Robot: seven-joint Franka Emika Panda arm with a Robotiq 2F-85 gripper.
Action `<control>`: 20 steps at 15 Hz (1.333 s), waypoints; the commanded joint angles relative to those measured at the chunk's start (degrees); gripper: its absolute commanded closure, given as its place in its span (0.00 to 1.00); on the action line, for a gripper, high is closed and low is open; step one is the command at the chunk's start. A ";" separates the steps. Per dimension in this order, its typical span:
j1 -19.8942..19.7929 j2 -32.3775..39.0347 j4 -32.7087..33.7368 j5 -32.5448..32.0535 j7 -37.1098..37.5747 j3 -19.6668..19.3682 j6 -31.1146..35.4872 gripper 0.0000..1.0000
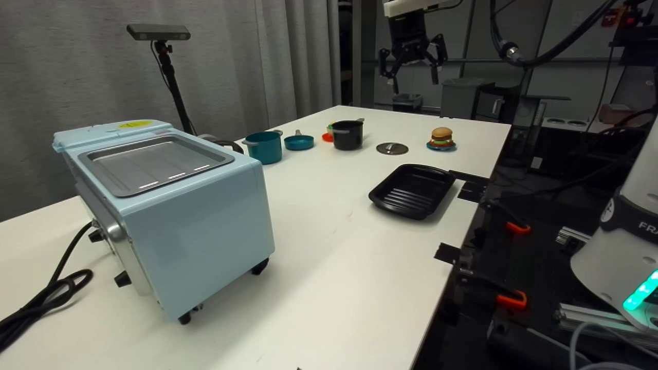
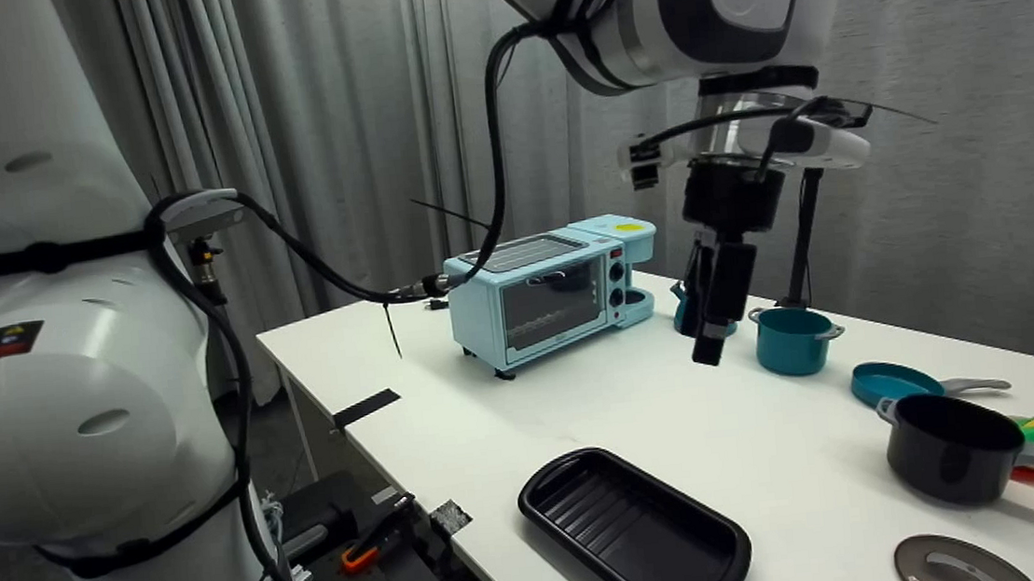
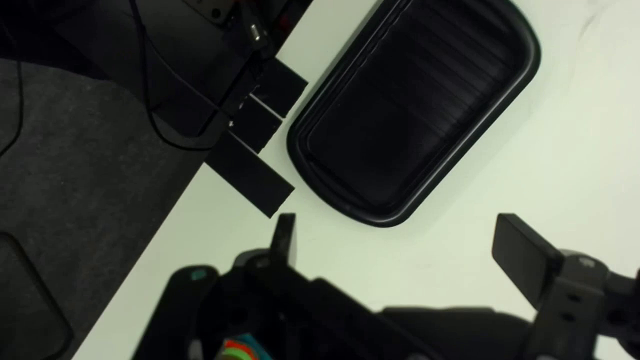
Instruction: Put the lid on the black pot
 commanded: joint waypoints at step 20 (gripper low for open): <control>-1.19 7.62 5.30 5.62 3.16 -2.21 17.71 0.00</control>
